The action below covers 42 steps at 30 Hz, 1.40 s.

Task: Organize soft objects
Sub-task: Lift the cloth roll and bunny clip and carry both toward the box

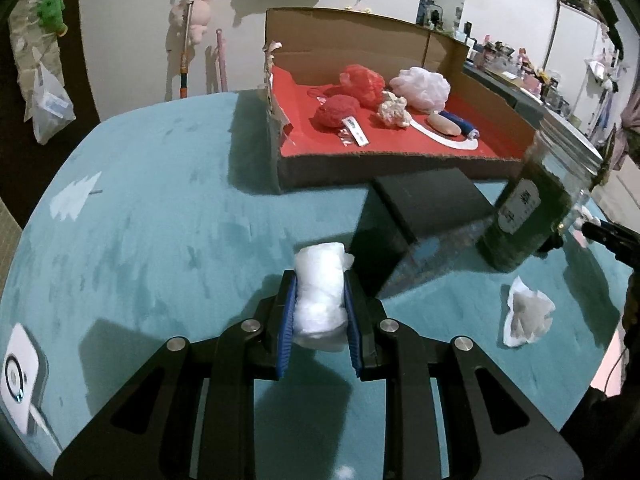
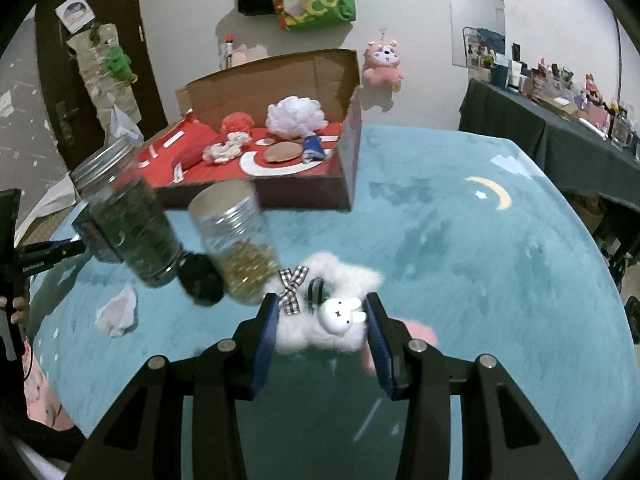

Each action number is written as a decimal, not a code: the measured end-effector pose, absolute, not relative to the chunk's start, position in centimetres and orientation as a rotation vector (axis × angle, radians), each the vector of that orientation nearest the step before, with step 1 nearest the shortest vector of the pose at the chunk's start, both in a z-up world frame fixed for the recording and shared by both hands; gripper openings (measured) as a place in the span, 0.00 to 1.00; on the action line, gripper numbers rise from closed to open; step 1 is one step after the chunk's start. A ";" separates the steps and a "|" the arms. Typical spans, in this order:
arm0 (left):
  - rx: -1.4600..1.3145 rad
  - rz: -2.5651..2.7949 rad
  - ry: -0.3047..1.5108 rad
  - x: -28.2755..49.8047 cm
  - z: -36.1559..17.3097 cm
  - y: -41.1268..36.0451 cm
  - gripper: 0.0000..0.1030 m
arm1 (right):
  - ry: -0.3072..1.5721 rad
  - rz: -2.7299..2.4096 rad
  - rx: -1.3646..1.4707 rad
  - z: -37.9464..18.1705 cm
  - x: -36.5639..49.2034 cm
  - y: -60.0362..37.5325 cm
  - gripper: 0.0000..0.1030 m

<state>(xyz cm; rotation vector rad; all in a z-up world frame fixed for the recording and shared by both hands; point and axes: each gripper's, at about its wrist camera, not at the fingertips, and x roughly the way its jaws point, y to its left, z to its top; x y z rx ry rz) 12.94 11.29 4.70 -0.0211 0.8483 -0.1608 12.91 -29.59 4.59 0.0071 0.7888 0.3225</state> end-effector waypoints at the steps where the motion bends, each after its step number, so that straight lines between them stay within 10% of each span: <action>1: -0.022 -0.168 0.847 13.3 4.8 11.4 0.20 | 0.792 0.322 0.012 4.6 13.3 -29.7 0.44; 42: 0.081 -0.434 0.815 20.7 8.8 10.7 0.20 | 0.744 0.440 -0.113 8.8 20.5 -27.7 0.44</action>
